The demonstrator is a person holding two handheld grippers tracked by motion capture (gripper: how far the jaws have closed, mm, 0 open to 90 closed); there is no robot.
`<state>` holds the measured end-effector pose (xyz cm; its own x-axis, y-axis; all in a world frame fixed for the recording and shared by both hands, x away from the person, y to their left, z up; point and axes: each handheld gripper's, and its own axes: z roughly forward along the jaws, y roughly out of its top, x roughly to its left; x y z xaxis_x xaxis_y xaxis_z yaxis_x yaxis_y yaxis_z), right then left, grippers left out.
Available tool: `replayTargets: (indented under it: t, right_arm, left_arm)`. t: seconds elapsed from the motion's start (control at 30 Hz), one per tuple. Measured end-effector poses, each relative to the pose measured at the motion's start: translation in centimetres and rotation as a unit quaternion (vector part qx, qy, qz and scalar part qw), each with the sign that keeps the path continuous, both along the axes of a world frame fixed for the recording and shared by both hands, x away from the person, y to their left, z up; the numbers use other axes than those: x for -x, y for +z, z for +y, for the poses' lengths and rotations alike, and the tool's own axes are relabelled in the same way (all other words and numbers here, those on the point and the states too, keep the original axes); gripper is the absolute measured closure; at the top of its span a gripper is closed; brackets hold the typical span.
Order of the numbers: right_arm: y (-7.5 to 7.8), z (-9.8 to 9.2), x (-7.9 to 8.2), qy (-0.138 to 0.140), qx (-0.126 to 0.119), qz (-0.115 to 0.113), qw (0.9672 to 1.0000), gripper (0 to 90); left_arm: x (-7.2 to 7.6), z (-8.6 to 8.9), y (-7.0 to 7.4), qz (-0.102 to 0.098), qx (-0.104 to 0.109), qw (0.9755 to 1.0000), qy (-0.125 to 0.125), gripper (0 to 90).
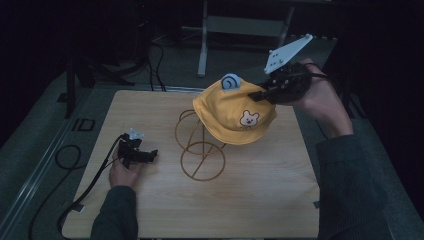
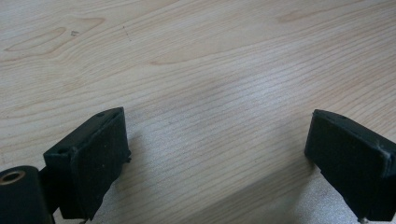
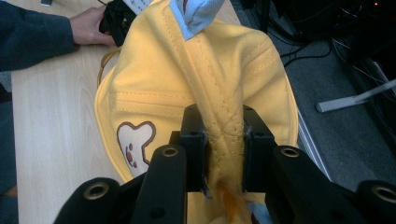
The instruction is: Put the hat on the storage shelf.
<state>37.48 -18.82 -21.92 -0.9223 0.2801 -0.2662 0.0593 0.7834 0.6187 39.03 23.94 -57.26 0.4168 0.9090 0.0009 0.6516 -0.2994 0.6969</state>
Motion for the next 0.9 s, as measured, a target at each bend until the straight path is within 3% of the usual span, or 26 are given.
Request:
replayTargets:
  t: [0.53, 0.9]
  right_arm:
    - [-1.0, 3.6, -0.8, 0.013, 0.022, 0.005, 0.9997, 75.0]
    - [-0.5, 5.8, -0.9, 0.013, 0.059, 0.005, 0.9982, 75.0]
  left_arm:
    - [0.0, 0.0, 0.0, 0.0, 0.001, 1.0, 0.0, 6.0]
    - [0.0, 0.0, 0.0, 0.0, 0.001, 1.0, -0.001, 6.0]
